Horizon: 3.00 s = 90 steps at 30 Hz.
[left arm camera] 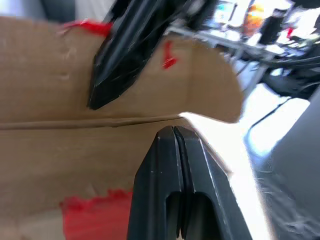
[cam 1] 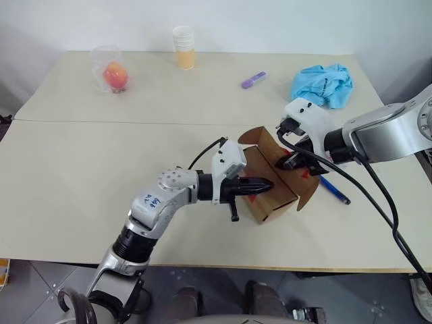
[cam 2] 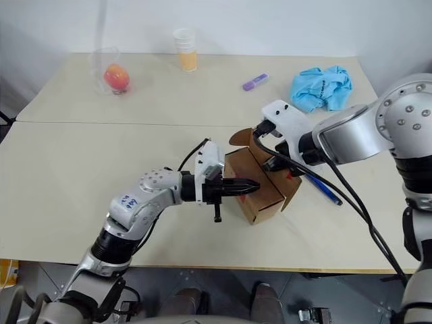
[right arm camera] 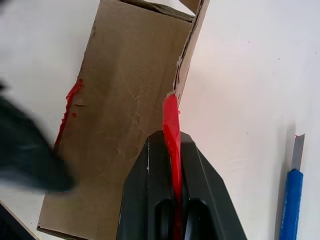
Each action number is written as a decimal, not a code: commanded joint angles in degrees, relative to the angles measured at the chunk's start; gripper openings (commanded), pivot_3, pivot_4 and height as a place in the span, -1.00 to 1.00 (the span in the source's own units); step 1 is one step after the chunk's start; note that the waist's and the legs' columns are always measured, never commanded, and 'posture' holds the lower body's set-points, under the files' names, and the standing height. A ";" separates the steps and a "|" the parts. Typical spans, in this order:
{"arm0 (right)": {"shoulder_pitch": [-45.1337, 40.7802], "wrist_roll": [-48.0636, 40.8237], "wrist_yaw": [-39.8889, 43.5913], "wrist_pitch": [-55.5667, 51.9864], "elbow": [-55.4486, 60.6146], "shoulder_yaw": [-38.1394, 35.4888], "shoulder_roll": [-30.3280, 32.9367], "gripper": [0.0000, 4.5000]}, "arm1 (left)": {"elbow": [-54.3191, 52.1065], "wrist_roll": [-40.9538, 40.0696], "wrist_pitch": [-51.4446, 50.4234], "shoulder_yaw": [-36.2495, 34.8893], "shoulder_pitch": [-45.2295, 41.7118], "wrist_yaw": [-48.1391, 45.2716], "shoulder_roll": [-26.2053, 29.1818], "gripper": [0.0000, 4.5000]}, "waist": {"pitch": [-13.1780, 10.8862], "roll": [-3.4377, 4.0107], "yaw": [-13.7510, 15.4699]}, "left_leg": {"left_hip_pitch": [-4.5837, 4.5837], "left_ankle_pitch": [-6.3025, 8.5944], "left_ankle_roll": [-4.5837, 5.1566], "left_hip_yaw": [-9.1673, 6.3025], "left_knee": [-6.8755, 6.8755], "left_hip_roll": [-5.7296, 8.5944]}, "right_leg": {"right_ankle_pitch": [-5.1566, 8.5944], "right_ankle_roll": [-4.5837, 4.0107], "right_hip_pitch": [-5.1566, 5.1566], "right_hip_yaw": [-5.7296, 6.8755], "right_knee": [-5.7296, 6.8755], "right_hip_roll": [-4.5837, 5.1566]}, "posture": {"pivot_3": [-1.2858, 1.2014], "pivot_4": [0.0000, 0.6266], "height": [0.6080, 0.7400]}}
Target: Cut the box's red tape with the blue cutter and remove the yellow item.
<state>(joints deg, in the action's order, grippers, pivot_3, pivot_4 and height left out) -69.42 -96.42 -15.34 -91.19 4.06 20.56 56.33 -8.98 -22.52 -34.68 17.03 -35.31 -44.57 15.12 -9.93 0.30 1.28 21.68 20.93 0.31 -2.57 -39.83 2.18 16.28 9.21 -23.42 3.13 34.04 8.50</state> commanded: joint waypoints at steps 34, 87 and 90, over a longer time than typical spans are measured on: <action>11.06 30.75 29.66 -1.31 6.07 -5.91 5.58 -0.98 | 0.74 2.72 3.48 -5.43 13.37 1.39 5.27 -1.00 | 0.12 0.05 1.02 | -0.49 0.02 0.13 -0.48 -0.15 0.09 | -0.15 0.07 0.71 -0.10 -0.20 0.06 | 0.03 -0.52 1.00; 72.94 58.09 89.62 78.93 15.19 -56.10 -2.59 1.00 | -6.49 -13.24 -20.70 -5.50 -8.72 -25.61 42.19 0.98 | -0.04 0.06 -0.32 | -0.64 0.04 0.05 -0.05 0.20 0.03 | -0.20 0.07 0.44 -0.28 -0.04 -0.01 | 0.03 -0.52 1.00; 74.39 57.60 87.22 78.62 17.86 -56.98 -3.72 1.00 | -1.48 -6.73 -17.79 3.52 -16.17 -24.37 34.32 0.98 | -0.06 0.05 -0.46 | -0.60 0.03 0.05 0.31 0.22 0.04 | -0.18 0.04 0.41 -0.26 -0.05 -0.07 | 0.03 -0.52 1.00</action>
<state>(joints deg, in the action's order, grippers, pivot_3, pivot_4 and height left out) 5.07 -37.30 73.17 -12.64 19.11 -34.32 52.95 -11.88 -32.49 -54.11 18.09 -49.98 -69.31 50.09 -9.99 0.35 0.82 21.12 20.96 0.37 -2.13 -39.67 2.21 16.10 9.25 -23.02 2.88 34.00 8.42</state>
